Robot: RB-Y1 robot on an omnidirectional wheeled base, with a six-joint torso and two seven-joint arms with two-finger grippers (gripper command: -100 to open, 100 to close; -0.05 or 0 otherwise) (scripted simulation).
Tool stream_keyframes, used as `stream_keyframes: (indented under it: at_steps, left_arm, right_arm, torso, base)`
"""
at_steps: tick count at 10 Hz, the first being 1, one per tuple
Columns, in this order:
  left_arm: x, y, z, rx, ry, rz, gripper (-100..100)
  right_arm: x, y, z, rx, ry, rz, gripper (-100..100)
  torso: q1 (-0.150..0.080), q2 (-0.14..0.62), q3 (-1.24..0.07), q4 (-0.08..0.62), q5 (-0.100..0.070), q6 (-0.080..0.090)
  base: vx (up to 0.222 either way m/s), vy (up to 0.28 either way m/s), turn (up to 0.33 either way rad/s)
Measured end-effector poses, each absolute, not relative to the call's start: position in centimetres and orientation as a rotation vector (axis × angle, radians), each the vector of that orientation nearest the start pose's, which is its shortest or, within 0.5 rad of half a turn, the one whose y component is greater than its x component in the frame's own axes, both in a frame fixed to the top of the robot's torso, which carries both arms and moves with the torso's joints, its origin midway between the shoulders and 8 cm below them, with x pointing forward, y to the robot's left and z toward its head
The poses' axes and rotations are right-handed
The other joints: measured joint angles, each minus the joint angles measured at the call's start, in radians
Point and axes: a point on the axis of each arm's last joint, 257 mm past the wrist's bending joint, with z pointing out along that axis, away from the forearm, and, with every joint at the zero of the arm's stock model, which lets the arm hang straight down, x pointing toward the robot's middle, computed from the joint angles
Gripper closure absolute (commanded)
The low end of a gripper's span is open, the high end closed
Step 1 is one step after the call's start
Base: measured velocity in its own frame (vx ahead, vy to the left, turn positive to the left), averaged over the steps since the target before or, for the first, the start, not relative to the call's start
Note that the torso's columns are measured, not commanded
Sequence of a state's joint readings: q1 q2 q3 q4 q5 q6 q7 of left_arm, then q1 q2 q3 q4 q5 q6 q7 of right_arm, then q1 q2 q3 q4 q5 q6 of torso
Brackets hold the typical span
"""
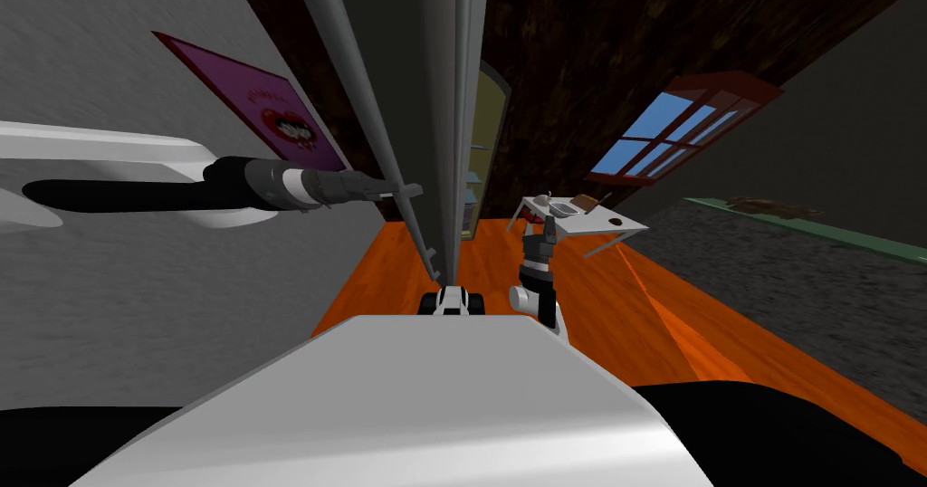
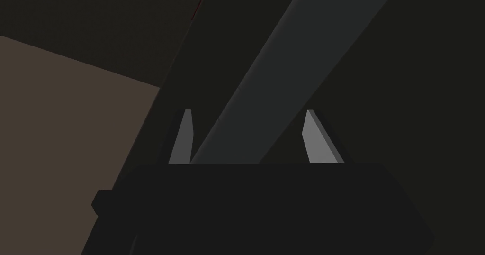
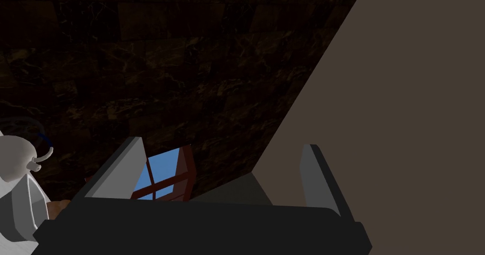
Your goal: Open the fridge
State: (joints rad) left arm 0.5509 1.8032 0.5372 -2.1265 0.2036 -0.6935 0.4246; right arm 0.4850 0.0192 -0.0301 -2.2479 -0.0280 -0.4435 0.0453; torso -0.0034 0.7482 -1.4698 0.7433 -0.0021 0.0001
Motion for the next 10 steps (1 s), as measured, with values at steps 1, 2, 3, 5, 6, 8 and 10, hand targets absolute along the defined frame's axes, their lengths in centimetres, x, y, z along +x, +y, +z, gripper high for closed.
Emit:
stream_keyframes:
  at_steps: [1,2,3,5,6,8,10]
  left_arm:
    - [35.0,15.9,9.7,0.627,1.727,-1.238,100]
    - [34.4,15.5,10.0,0.644,1.717,-1.241,-100]
    - [34.4,15.1,10.9,0.651,1.714,-1.246,-100]
    - [34.7,14.4,12.5,0.642,1.718,-1.253,-100]
    - [34.8,14.0,13.2,0.646,1.718,-1.259,-100]
    - [34.7,13.3,14.5,0.651,1.716,-1.270,-100]
    - [35.2,13.7,14.3,0.632,1.723,-1.263,0]
  right_arm:
    - [35.8,-29.7,0.4,0.729,0.639,1.236,0]
    - [35.8,-29.7,0.4,0.729,0.639,1.236,0]
    - [35.8,-29.7,0.4,0.730,0.639,1.236,0]
    - [35.7,-29.7,0.4,0.730,0.638,1.236,0]
    - [35.7,-29.7,0.4,0.730,0.639,1.236,0]
    - [35.7,-29.7,0.4,0.730,0.639,1.236,0]
    - [35.7,-29.7,0.4,0.730,0.638,1.236,0]
  torso:
    - [-0.002,0.003,0.002,0.000,-0.001,0.002]
    - [-0.006,0.007,0.006,0.001,-0.001,0.001]
    - [-0.009,0.004,0.004,0.000,-0.002,0.000]
    - [-0.010,-0.001,-0.001,0.001,-0.004,0.002]
    - [-0.011,0.000,-0.001,0.002,-0.005,0.004]
    - [-0.013,0.003,0.002,0.004,-0.007,0.006]
    - [-0.009,0.001,0.001,0.002,-0.004,0.002]
  base:
    - [-0.098,0.173,-0.068]
    - [-0.064,0.087,0.053]
    - [-0.026,0.013,0.117]
    - [-0.002,-0.011,0.055]
    - [-0.008,0.003,0.043]
    - [-0.019,0.027,0.025]
    - [0.007,0.011,0.004]
